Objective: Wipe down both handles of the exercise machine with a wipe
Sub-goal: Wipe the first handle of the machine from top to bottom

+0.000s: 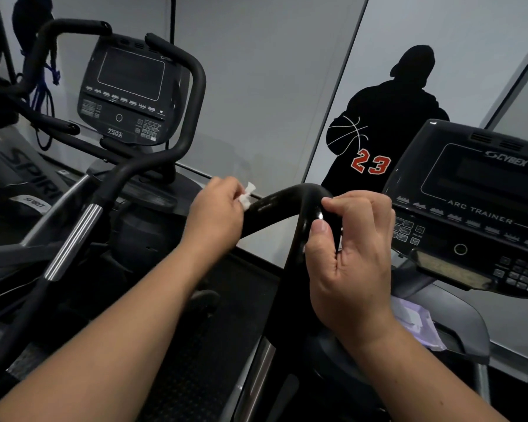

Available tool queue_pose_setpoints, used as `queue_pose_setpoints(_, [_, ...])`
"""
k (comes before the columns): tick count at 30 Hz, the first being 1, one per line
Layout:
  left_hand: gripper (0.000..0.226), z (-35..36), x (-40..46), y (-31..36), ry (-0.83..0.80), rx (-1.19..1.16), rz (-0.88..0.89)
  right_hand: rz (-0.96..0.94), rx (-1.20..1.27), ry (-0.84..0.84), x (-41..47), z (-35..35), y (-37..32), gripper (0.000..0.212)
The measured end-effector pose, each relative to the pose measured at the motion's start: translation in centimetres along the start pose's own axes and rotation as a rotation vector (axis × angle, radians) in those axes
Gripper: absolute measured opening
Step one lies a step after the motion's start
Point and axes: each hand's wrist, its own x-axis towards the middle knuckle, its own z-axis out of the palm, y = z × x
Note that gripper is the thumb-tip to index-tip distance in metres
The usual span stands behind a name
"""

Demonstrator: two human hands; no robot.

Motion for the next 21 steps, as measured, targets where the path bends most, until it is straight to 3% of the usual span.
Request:
queue_pose_setpoints(4, [0.008, -0.2, -1.0, 1.8, -0.066, -0.069, 0.144, 0.001, 0.017, 0.003, 0.0, 0.0, 0.2, 0.031])
queue_pose_setpoints(8, [0.008, -0.6, -0.1, 1.1, -0.062, -0.033, 0.05, 0.003, 0.015, -0.004, 0.0, 0.1, 0.2, 0.032])
queue_pose_setpoints(12, [0.006, -0.1, -1.1, 2.6, -0.089, -0.079, 0.169, -0.007, -0.001, 0.003, 0.1, 0.1, 0.1, 0.032])
queue_pose_setpoints(16, [0.011, -0.1, -0.3, 2.4, -0.018, -0.013, 0.088, -0.001, -0.012, 0.001, 0.1, 0.0, 0.0, 0.032])
queue_pose_setpoints(19, [0.01, 0.2, -0.9, 3.6, -0.042, -0.036, 0.171, -0.004, -0.013, 0.004, 0.0, 0.0, 0.0, 0.032])
queue_pose_setpoints(21, [0.011, 0.2, -0.5, 3.1, -0.034, -0.019, 0.121, 0.0, -0.015, 0.005, 0.0, 0.0, 0.0, 0.033])
